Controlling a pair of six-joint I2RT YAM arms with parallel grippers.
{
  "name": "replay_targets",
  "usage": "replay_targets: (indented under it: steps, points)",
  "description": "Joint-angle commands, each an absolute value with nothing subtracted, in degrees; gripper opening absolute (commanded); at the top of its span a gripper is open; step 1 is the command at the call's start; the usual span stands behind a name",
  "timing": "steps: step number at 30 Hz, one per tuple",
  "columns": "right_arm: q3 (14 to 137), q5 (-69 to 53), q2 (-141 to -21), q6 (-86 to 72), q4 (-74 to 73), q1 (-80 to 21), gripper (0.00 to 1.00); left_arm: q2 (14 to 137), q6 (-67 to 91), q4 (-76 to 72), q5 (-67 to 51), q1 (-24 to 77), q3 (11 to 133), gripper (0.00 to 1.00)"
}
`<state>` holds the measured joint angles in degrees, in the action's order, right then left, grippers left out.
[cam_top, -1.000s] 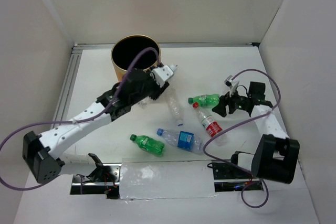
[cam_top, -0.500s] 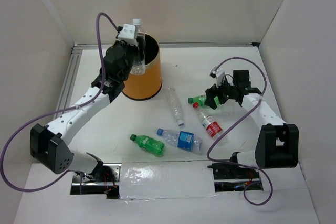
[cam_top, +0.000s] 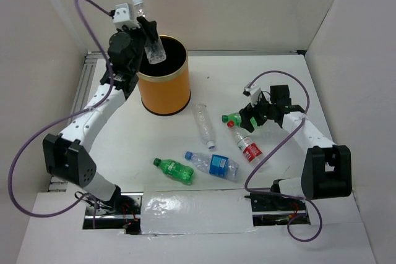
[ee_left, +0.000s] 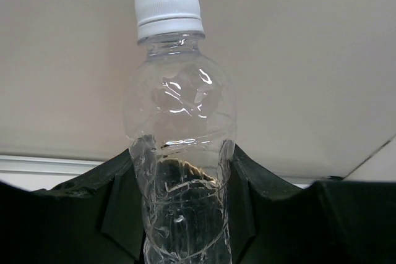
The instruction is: Put the plastic bottles in the bin
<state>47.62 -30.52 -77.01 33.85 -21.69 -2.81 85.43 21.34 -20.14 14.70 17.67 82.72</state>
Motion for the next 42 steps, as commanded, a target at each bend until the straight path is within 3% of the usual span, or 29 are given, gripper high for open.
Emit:
replay_targets:
  steps: [1, 3, 6, 7, 8, 15, 18, 19, 21, 25, 30, 35, 42]
  points:
    - [47.5, -28.7, -75.5, 34.5, -19.0, -3.9, 1.0, 91.4, 14.9, -21.4, 20.1, 19.4, 86.7, 0.11]
    - [48.0, -28.0, -75.5, 34.7, -18.5, -3.9, 1.0, 94.5, 12.7, -20.2, 22.5, 19.4, 87.4, 0.17]
    - [49.5, -28.8, -76.5, 37.3, -19.8, -3.9, 1.0, 95.2, 12.7, -18.7, 23.6, 20.0, 86.7, 0.7]
    - [50.3, -29.5, -77.3, 38.6, -20.7, -3.9, 1.0, 95.2, 12.7, -18.7, 23.6, 20.0, 86.7, 0.93]
    - [51.0, -30.3, -78.8, 40.0, -22.5, -3.9, 1.0, 95.2, 12.7, -17.6, 22.5, 20.0, 86.7, 1.0]
    - [52.9, -26.8, -84.1, 55.5, -22.0, -7.0, 1.0, 86.9, 8.2, -8.8, 21.8, 24.4, 89.8, 1.0]
    - [56.1, -24.4, -90.2, 59.8, -22.0, -7.0, 1.0, 78.1, 12.3, 3.9, 20.2, 28.5, 88.3, 1.0]
    - [58.5, -23.4, -93.3, 61.2, -22.0, -7.0, 0.97, 73.8, 21.7, 15.9, 19.1, 30.1, 85.8, 1.0]
    - [59.3, -22.9, -96.2, 62.5, -22.5, -7.0, 0.96, 69.2, 25.5, 19.5, 18.2, 31.6, 81.3, 1.0]
    - [64.0, -23.6, -102.4, 67.0, -27.7, -6.5, 0.81, 57.1, 55.2, 30.7, 13.3, 36.2, 63.8, 1.0]
    - [68.1, -29.3, -100.7, 70.8, -37.0, -5.5, 0.38, 51.0, 80.7, 44.0, 11.2, 44.0, 48.4, 1.0]
    - [82.3, -41.2, -93.7, 68.1, -41.1, -8.8, 0.33, 50.9, 93.9, 46.6, 11.3, 48.5, 44.6, 1.0]
    - [98.2, -42.8, -92.2, 49.2, -20.3, -21.9, 0.31, 61.1, 98.3, 49.7, 10.3, 52.5, 47.7, 1.0]
